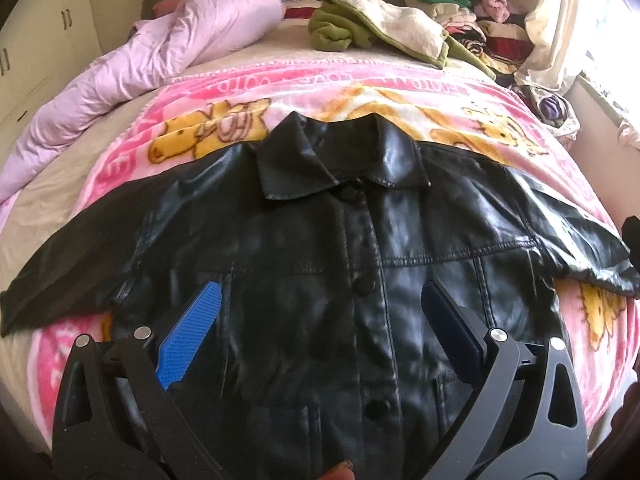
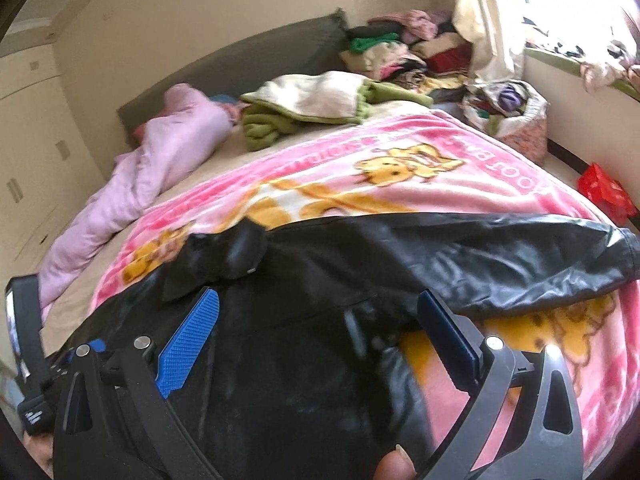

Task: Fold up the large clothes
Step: 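Grasp the jacket sleeve with the right gripper and lift it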

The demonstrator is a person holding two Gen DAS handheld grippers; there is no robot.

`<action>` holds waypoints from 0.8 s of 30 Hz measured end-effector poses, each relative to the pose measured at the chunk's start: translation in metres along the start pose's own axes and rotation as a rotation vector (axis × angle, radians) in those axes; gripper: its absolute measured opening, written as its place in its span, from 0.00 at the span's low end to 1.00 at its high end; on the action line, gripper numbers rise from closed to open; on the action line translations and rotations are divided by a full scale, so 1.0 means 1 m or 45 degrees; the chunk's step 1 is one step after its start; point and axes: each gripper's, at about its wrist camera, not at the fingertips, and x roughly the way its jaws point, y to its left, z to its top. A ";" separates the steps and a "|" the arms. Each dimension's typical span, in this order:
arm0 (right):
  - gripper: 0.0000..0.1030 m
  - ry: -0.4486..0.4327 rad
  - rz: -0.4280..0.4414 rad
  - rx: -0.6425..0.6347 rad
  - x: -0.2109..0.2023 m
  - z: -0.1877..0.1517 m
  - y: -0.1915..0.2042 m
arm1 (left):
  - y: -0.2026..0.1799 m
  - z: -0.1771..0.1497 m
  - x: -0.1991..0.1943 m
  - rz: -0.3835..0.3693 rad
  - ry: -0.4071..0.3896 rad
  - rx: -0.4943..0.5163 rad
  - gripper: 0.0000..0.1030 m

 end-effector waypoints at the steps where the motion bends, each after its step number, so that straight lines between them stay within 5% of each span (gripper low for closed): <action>1: 0.96 -0.003 -0.020 0.013 0.004 0.004 -0.007 | -0.001 0.002 0.002 0.000 0.004 0.000 0.91; 12: 0.96 -0.017 -0.251 0.285 0.034 0.027 -0.100 | -0.002 0.033 0.041 -0.037 -0.002 -0.065 0.91; 24: 0.96 -0.054 -0.561 0.752 0.036 -0.001 -0.226 | -0.016 0.023 0.080 -0.082 0.031 0.006 0.91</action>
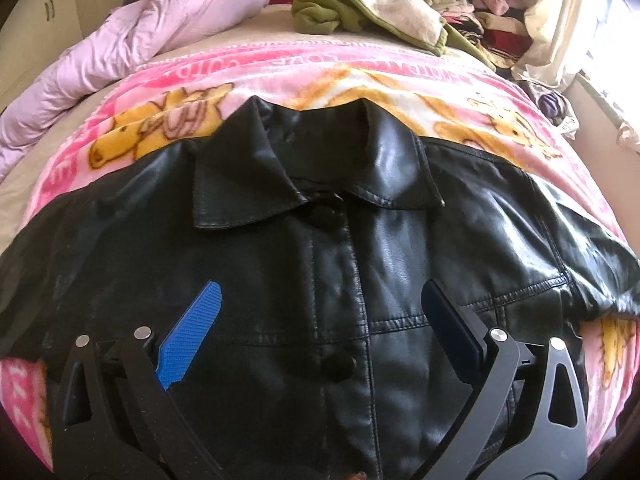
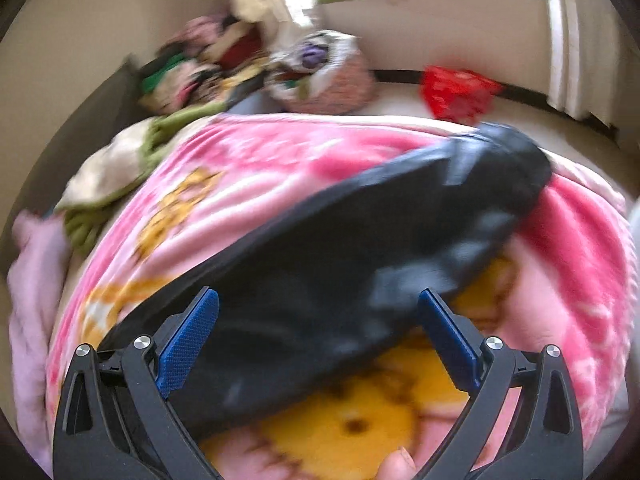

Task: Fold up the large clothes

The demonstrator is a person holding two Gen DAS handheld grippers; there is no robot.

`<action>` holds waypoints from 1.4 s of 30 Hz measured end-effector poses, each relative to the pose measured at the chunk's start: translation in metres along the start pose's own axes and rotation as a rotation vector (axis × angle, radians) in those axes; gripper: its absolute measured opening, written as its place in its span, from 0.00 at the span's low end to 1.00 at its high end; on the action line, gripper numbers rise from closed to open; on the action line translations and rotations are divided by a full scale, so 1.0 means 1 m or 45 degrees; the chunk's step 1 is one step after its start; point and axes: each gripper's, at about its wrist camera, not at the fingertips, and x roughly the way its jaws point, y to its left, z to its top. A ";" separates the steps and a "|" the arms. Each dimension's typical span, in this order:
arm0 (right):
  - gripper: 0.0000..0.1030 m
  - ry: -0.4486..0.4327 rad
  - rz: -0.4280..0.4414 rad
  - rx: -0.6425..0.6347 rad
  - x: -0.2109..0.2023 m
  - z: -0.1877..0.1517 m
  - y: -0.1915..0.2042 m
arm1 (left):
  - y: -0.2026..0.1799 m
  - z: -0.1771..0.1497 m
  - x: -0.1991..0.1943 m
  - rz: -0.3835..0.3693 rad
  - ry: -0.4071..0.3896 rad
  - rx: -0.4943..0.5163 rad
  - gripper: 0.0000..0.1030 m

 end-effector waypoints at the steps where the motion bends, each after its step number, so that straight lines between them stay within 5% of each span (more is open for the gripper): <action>1: 0.96 -0.011 -0.008 0.036 0.001 0.002 -0.008 | -0.002 0.000 0.001 -0.013 -0.003 0.014 0.91; 9: 0.96 0.099 -0.019 0.302 0.041 0.022 -0.063 | -0.015 -0.003 0.013 -0.059 0.037 0.080 0.91; 15: 0.95 0.044 0.157 0.429 0.057 0.035 -0.083 | 0.000 0.003 -0.002 -0.042 -0.019 0.072 0.91; 16: 0.86 0.035 0.193 0.455 0.058 0.038 -0.084 | 0.004 0.005 -0.007 -0.041 -0.039 0.062 0.91; 17: 0.60 0.030 0.204 0.464 0.058 0.040 -0.084 | 0.006 0.006 -0.010 -0.042 -0.051 0.057 0.91; 20: 0.19 -0.006 0.278 0.464 0.049 0.047 -0.082 | 0.015 0.011 -0.021 -0.063 -0.089 0.026 0.91; 30: 0.09 -0.236 0.619 0.093 -0.037 0.065 0.004 | 0.043 0.022 -0.035 -0.064 -0.137 -0.075 0.91; 42: 0.09 -0.190 0.922 -0.400 -0.099 -0.002 0.156 | 0.084 0.021 -0.056 0.104 -0.206 -0.115 0.91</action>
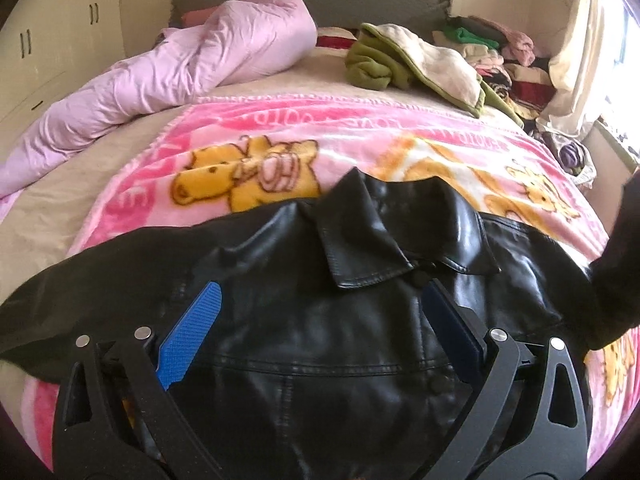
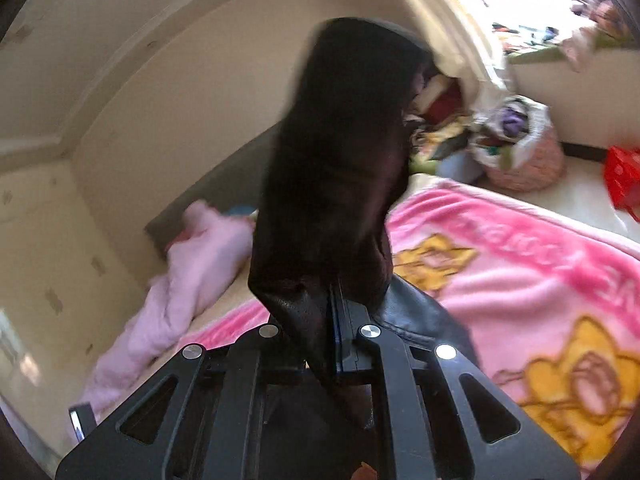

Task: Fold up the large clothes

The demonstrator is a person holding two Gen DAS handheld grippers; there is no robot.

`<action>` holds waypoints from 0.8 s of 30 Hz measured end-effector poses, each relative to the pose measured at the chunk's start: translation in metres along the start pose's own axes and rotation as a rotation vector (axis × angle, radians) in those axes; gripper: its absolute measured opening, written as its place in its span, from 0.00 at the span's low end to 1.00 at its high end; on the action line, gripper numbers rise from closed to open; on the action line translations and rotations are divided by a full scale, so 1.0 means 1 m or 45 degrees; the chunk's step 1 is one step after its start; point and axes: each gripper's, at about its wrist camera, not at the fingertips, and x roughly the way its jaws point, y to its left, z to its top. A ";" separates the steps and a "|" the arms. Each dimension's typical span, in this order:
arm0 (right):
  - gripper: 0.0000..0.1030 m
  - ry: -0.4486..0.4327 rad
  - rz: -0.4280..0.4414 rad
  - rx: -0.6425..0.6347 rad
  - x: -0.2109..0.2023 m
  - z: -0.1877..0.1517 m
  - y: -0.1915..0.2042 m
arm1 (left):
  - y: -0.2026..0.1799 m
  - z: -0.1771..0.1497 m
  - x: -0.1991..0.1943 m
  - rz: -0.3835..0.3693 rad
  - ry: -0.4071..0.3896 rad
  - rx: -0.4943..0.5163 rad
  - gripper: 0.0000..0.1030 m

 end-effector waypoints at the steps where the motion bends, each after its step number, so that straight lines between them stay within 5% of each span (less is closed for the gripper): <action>1: 0.08 0.025 0.034 -0.034 0.006 -0.005 0.016 | 0.003 0.000 -0.001 0.004 -0.006 -0.001 0.91; 6: 0.06 0.136 0.160 -0.146 0.027 -0.032 0.074 | 0.021 0.001 -0.006 -0.023 -0.014 -0.044 0.91; 13: 0.06 0.265 0.250 -0.236 0.050 -0.080 0.136 | 0.063 0.001 -0.005 -0.268 -0.001 -0.288 0.91; 24: 0.06 0.455 0.332 -0.353 0.090 -0.151 0.181 | 0.114 -0.005 -0.001 -0.880 -0.042 -0.711 0.91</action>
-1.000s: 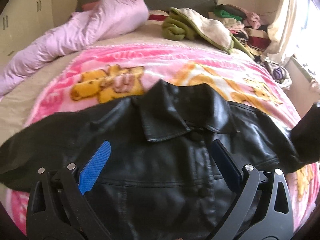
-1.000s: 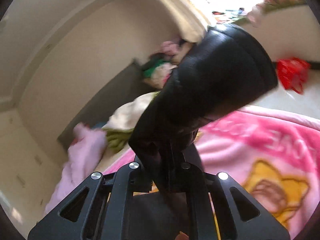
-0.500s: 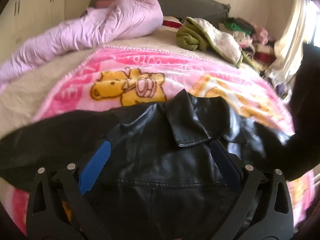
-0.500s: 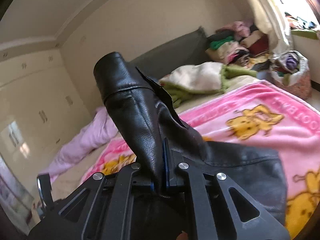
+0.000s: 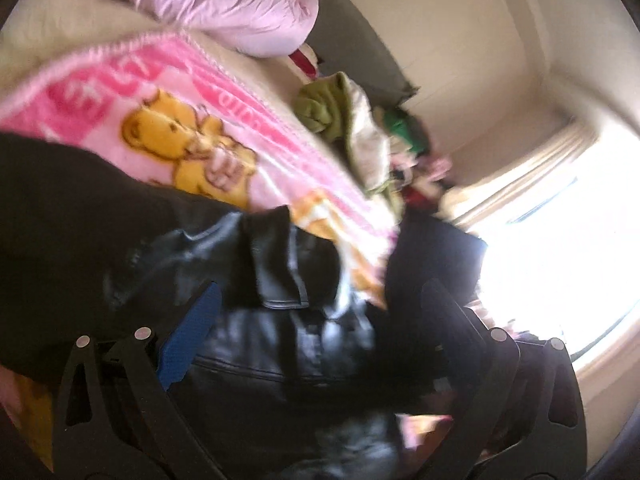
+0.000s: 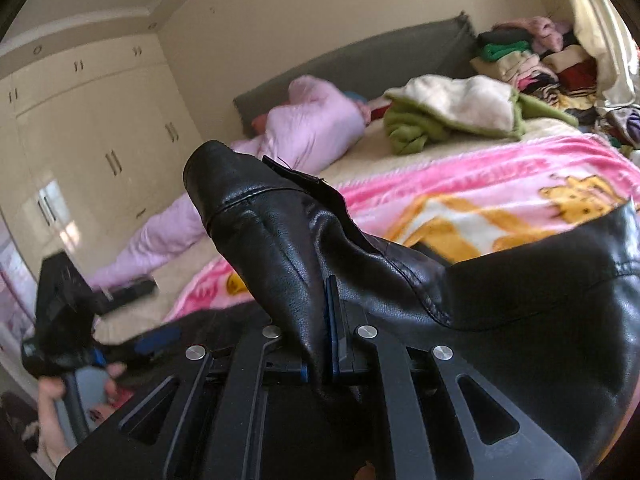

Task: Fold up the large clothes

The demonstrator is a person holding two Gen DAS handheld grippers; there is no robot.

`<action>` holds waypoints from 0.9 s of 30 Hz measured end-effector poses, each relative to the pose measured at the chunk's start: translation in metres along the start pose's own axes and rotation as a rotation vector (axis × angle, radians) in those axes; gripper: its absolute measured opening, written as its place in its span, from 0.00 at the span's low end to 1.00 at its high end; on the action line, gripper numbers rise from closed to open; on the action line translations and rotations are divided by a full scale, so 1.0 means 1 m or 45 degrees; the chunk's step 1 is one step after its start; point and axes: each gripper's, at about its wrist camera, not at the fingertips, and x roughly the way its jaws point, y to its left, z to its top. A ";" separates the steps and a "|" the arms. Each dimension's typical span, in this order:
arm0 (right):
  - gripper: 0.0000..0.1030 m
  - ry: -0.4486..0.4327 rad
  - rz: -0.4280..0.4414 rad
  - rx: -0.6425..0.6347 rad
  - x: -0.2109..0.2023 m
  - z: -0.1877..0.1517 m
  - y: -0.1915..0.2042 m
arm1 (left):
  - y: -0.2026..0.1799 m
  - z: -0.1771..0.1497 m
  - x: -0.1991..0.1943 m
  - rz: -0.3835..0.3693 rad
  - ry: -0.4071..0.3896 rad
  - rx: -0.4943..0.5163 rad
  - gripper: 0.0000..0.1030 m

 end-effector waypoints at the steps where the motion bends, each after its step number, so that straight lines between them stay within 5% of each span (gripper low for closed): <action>1: 0.06 0.022 0.015 -0.007 0.008 -0.006 0.006 | 0.006 0.001 -0.001 -0.024 -0.003 -0.040 0.91; 10: 0.13 0.258 0.050 -0.097 0.064 -0.052 0.045 | 0.040 0.006 -0.001 -0.067 0.057 -0.223 0.91; 12: 0.22 0.338 0.060 -0.101 0.069 -0.062 0.048 | 0.045 0.003 0.004 -0.022 0.087 -0.223 0.91; 14: 0.57 0.396 0.057 -0.105 0.066 -0.071 0.052 | 0.049 -0.004 0.016 0.023 0.159 -0.229 0.91; 16: 0.75 0.420 0.052 -0.119 0.055 -0.075 0.052 | 0.051 -0.008 0.024 0.074 0.195 -0.224 0.91; 21: 0.92 0.375 0.117 -0.065 0.000 -0.077 0.040 | 0.040 -0.021 0.040 0.233 0.249 -0.096 0.90; 24: 0.93 0.314 0.103 0.002 -0.032 -0.073 0.020 | 0.033 -0.031 0.049 0.327 0.267 -0.011 0.57; 26: 0.93 0.285 0.077 0.054 -0.048 -0.070 0.005 | 0.027 -0.036 0.051 0.399 0.260 0.071 0.22; 27: 0.93 0.267 0.060 0.099 -0.058 -0.070 -0.006 | 0.025 -0.036 0.052 0.393 0.256 0.083 0.19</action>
